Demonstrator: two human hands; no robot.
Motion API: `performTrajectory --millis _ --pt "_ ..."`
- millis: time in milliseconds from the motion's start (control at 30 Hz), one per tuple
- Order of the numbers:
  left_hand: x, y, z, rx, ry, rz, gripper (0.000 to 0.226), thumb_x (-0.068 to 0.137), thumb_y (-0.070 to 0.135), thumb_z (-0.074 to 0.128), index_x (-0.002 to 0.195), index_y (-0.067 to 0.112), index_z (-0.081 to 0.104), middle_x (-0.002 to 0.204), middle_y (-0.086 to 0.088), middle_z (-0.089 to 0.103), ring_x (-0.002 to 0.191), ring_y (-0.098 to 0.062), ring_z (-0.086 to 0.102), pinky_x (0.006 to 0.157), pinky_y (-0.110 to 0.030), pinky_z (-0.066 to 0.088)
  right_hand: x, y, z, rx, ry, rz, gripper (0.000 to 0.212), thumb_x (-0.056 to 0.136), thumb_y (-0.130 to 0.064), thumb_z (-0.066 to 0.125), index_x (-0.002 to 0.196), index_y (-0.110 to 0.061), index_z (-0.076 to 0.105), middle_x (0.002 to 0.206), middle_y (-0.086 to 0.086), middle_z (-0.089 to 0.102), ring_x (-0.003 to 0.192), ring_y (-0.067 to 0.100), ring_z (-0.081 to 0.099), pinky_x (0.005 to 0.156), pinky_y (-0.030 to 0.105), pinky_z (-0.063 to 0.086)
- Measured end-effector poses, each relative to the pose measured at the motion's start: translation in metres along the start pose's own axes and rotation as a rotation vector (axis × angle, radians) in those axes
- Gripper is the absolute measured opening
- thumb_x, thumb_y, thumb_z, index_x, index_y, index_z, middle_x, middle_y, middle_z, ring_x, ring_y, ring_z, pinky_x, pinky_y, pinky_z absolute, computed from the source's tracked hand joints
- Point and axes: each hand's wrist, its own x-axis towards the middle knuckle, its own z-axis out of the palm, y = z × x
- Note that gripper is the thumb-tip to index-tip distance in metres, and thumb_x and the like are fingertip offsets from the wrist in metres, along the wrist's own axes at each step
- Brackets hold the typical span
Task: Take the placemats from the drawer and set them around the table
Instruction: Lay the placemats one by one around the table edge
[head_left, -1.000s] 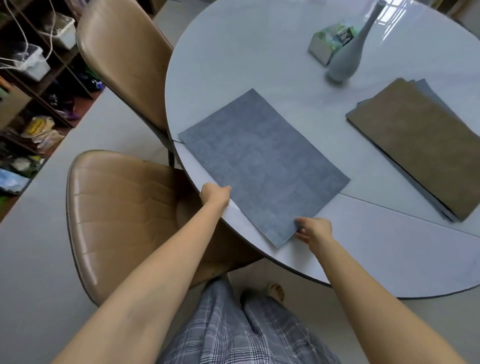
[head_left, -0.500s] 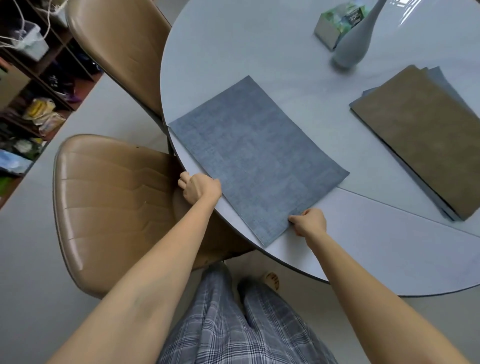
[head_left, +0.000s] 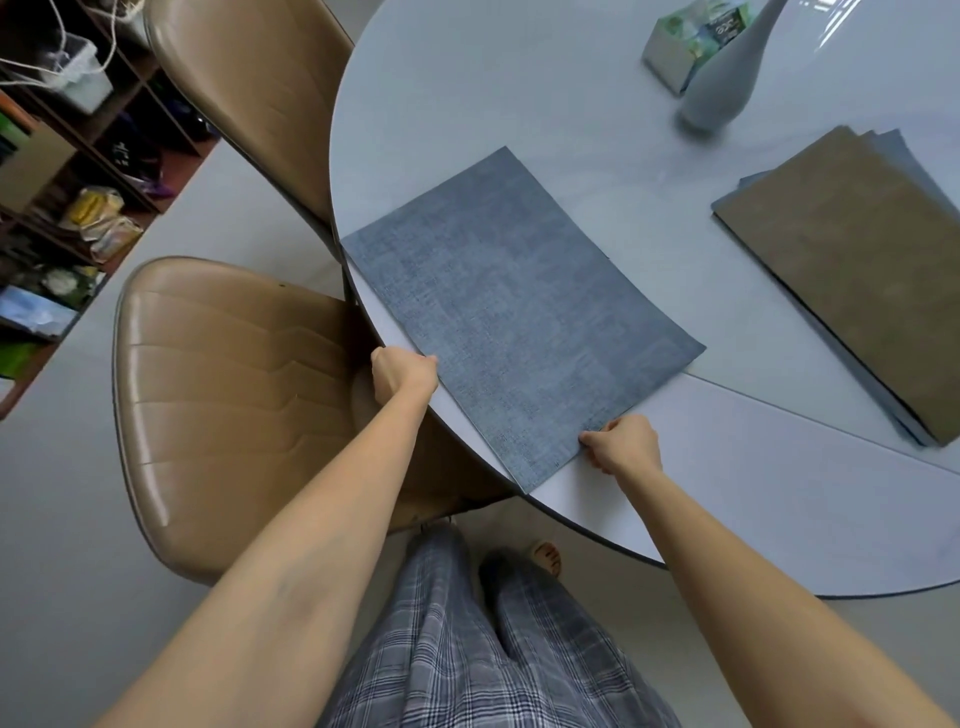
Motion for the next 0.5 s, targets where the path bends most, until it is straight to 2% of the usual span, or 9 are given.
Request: performTrajectory --millis 133,300,500 --pt "0.0038 -0.0022 0.0003 0.013 0.003 0.006 0.044 0.076 0.032 0.078 0.109 0.005 0.067 0.105 -0.007 0.069 0.092 -0.026 0.067 0.068 -0.028 0.047 -0.0014 -0.0007 0.0015 -0.001 -0.009 0.005 0.020 0.066 -0.020 0.070 0.060 -0.001 0.066 0.062 0.012 0.070 0.069 0.032 0.068 0.071 0.044 0.059" --pt "0.0066 -0.0046 -0.0002 0.009 -0.014 0.032 0.031 0.078 0.026 0.077 0.100 0.004 0.072 0.105 -0.009 0.070 0.094 -0.027 0.067 0.070 -0.028 0.049 -0.0040 -0.0017 0.0041 -0.004 -0.014 0.016 0.019 0.066 -0.019 0.070 0.060 -0.001 0.068 0.062 0.011 0.069 0.069 0.031 0.068 0.073 0.042 0.059" --pt "0.0046 0.0018 -0.0039 0.024 -0.011 0.026 0.031 0.078 0.029 0.078 0.097 0.005 0.073 0.104 -0.009 0.070 0.092 -0.027 0.067 0.067 -0.031 0.048 -0.0023 -0.0041 0.0059 -0.015 0.006 0.009 0.022 0.071 -0.026 0.071 0.064 -0.005 0.065 0.074 0.013 0.070 0.075 0.032 0.067 0.070 0.036 0.055"
